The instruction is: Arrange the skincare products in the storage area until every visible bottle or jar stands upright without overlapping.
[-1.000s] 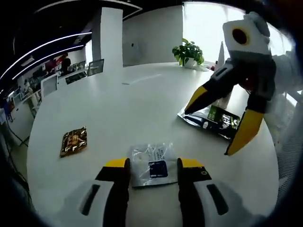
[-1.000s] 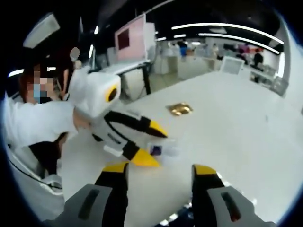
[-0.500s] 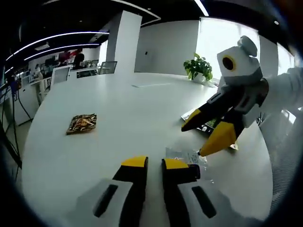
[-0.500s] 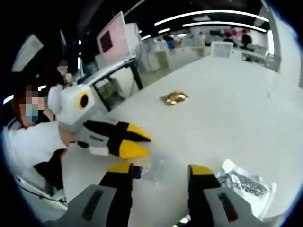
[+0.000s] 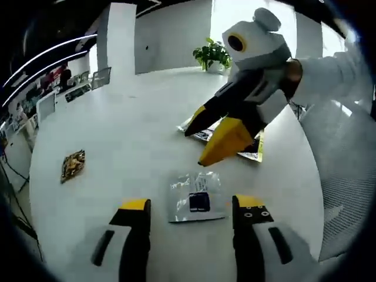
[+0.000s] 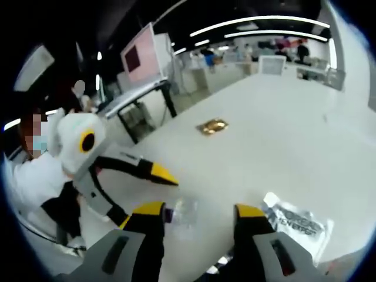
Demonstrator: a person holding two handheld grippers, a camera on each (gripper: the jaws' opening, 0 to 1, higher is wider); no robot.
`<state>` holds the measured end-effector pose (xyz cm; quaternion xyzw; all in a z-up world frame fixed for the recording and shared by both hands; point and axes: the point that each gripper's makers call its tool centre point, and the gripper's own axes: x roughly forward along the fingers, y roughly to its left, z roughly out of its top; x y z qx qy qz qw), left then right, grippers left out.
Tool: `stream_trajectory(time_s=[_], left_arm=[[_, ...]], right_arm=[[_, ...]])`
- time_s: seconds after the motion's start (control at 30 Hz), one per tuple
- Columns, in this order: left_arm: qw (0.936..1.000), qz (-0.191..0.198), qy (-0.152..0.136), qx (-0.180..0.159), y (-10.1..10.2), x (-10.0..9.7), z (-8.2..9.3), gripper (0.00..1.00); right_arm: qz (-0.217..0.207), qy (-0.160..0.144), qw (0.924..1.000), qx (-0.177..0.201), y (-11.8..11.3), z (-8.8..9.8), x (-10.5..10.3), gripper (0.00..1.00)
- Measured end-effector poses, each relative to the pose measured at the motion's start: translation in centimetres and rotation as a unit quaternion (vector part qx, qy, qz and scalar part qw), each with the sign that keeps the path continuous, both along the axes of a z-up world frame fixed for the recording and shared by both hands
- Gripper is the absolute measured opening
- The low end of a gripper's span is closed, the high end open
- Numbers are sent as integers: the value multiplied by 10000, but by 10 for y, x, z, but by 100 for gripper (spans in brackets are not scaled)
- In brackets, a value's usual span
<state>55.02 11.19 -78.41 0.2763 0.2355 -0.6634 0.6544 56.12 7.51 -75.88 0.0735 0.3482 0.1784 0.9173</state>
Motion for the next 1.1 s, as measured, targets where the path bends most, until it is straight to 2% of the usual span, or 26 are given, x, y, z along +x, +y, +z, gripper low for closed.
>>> stream_trajectory(time_s=[0.03, 0.17, 0.2, 0.27, 0.47, 0.6, 0.67, 0.77, 0.93, 1.1], left_arm=[[10000, 23, 59, -44, -4, -2, 3, 55], [9990, -113, 48, 439, -5, -7, 0, 53], [9983, -148, 60, 569, -7, 3, -2, 52], [9970, -201, 60, 750, -9, 6, -4, 53], [9943, -276, 86, 1024, -12, 7, -7, 50], [9961, -97, 183, 857, -11, 12, -8, 40], [9966, -118, 167, 793, -10, 11, -9, 40], [9975, -76, 180, 686, -10, 12, -9, 39], [9998, -33, 201, -32, -10, 10, -8, 38], [9978, 171, 283, -571, -7, 10, -8, 37]], right_arm=[[5, 5, 10000, -8, 0, 0, 0, 45], [-15, 9, 10000, 3, -1, 1, -3, 45], [-17, 10, 10000, -1, -1, 1, -3, 45], [4, 31, 10000, 0, -3, 0, -1, 45], [96, 185, 9997, 82, 2, -6, -11, 45], [129, 282, 9992, 249, 6, -8, -16, 41], [155, 373, 9987, 308, 9, -11, -18, 37], [220, 491, 9980, 335, 13, -18, -21, 38], [244, 614, 9964, 527, 21, -22, -22, 35], [231, 623, 9956, 656, 24, -23, -16, 31]])
